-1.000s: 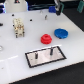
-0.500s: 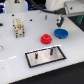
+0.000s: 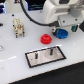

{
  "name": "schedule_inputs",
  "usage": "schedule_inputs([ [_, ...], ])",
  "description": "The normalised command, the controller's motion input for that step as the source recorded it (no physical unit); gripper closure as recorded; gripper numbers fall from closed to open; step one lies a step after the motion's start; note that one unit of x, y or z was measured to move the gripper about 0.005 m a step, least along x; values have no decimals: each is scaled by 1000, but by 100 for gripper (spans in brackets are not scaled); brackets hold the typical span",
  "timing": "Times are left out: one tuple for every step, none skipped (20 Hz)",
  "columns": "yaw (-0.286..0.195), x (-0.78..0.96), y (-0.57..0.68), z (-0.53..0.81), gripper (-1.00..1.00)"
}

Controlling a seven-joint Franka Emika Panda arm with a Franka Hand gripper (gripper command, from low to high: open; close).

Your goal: Insert the blue gear onto the right peg, followed by the red gear

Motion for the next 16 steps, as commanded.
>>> schedule_inputs([
  [0, -263, -166, -340, -100],
  [0, -257, -166, -303, -100],
  [0, -251, -163, -280, 100],
  [0, -246, -154, -249, 100],
  [0, -243, -143, -217, 100],
  [0, -249, -123, -197, 100],
  [0, -251, -100, -163, 100],
  [0, -240, -89, -151, 100],
  [0, -243, -94, -114, 100],
  [0, -240, -106, -117, 100],
  [0, -240, -114, -89, 100],
  [0, -220, -117, -71, 100],
  [0, -200, -137, -6, 100],
  [0, -77, -77, 3, 100],
  [0, 0, -80, 103, 100],
  [0, 69, 0, 294, 100],
])
